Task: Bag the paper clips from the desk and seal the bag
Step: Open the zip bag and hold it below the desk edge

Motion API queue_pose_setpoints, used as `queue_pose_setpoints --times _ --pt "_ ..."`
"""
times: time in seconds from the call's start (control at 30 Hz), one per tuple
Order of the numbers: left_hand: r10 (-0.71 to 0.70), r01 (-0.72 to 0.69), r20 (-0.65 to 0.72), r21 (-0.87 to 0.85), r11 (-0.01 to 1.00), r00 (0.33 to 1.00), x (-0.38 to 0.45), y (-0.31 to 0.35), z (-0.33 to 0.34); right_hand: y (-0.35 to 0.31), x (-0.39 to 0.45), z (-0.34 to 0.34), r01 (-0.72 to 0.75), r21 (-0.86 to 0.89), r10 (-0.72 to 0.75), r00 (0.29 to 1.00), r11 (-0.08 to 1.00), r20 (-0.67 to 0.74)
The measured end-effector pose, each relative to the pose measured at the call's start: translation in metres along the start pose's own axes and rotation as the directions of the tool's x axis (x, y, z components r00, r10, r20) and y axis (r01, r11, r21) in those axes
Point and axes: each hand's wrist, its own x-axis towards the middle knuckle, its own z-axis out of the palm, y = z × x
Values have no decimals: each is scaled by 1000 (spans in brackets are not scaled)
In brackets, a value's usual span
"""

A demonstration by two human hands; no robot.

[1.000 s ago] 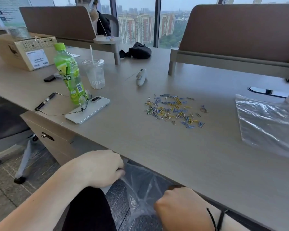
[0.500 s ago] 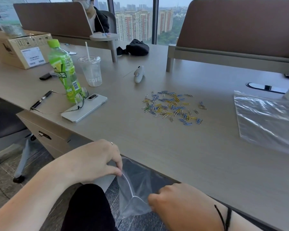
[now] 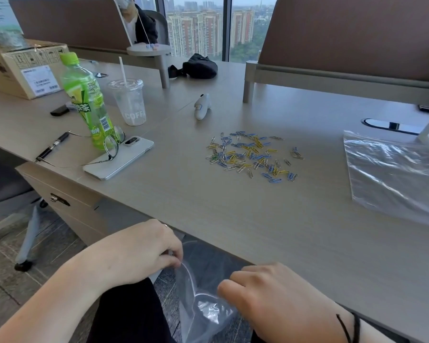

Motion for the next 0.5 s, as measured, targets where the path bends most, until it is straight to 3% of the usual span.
queue_pose_setpoints --times 0.17,0.5 --pt "-23 25 -40 33 999 999 0 0 -2 7 -5 -11 -28 89 25 999 996 30" --pt "36 -29 -112 63 998 993 1 0 1 8 -16 -1 -22 -165 16 999 986 -34"
